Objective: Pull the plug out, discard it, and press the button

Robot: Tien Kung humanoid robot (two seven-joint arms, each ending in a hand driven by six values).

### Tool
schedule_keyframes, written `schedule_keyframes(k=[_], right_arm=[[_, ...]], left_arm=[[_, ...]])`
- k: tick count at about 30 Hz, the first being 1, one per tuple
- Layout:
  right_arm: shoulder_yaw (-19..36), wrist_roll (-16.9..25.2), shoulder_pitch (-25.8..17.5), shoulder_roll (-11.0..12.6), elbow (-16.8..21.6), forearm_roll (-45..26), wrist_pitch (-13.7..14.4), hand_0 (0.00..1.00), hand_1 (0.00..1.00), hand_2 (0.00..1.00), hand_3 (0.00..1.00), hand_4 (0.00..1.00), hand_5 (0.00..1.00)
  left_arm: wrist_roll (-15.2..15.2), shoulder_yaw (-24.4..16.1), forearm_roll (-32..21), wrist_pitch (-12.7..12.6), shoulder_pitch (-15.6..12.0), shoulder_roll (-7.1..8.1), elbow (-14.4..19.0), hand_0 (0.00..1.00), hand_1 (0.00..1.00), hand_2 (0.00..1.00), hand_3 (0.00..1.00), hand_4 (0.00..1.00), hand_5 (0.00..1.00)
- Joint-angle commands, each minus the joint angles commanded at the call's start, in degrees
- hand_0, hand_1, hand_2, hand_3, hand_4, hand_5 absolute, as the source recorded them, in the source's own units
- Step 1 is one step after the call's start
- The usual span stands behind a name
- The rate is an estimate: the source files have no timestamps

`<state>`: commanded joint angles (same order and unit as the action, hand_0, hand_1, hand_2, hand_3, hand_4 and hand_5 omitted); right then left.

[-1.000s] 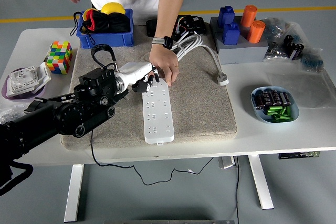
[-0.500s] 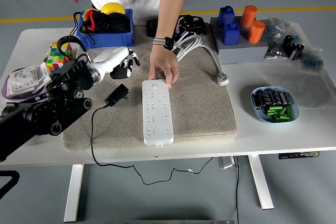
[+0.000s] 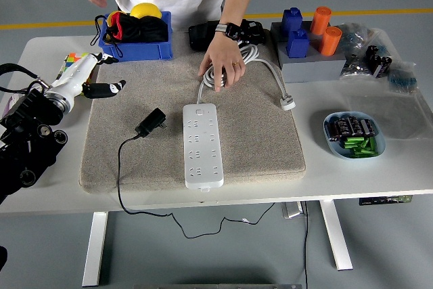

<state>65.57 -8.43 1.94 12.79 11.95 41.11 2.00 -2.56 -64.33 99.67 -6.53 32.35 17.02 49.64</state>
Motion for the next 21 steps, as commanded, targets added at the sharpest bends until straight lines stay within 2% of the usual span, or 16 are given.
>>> schedule_keyframes(k=[2, 3, 7, 8, 13, 20, 21], right_arm=[[0.18, -0.04, -0.01, -0.04, -0.04, 0.10, -0.02, 0.749, 0.666, 0.656, 0.621, 0.675, 0.503], [0.24, -0.02, -0.01, -0.07, 0.00, 0.09, -0.01, 0.749, 0.666, 0.656, 0.621, 0.675, 0.504], [0.50, 0.02, 0.05, -0.13, 0.04, 0.18, 0.03, 0.749, 0.666, 0.656, 0.621, 0.675, 0.504], [0.53, 0.02, 0.06, -0.14, 0.05, 0.18, 0.00, 0.749, 0.666, 0.655, 0.621, 0.675, 0.503], [0.54, 0.04, 0.06, -0.24, 0.01, 0.27, -0.07, 0.749, 0.666, 0.655, 0.621, 0.675, 0.503], [0.72, 0.17, 0.26, -0.31, 0.09, 0.27, 0.10, 0.748, 0.667, 0.655, 0.621, 0.675, 0.504], [0.69, 0.16, 0.28, -0.32, 0.09, 0.29, 0.08, 0.749, 0.666, 0.655, 0.621, 0.675, 0.501]], left_arm=[[0.39, -3.09, 0.22, -0.08, -1.68, 0.08, 0.47, 0.824, 0.868, 0.818, 0.814, 0.743, 0.679], [0.51, -4.62, 0.30, -0.04, -2.61, 0.07, 0.91, 0.831, 0.874, 0.810, 0.810, 0.693, 0.780], [1.17, -9.78, -0.40, 0.01, -5.76, -0.02, 2.63, 0.831, 0.874, 0.810, 0.810, 0.693, 0.780], [1.37, -10.67, -0.12, -0.05, -6.47, -0.07, 3.01, 0.835, 0.870, 0.795, 0.792, 0.671, 0.749], [1.47, -13.94, 0.56, -0.16, -9.22, -0.75, 5.03, 0.835, 0.870, 0.795, 0.792, 0.671, 0.749], [1.07, -15.13, 1.44, 0.09, -10.49, -1.60, 5.48, 0.833, 0.855, 0.775, 0.788, 0.672, 0.728], [1.05, -15.29, 1.51, 0.11, -10.58, -1.70, 5.55, 0.828, 0.837, 0.767, 0.783, 0.665, 0.691]])
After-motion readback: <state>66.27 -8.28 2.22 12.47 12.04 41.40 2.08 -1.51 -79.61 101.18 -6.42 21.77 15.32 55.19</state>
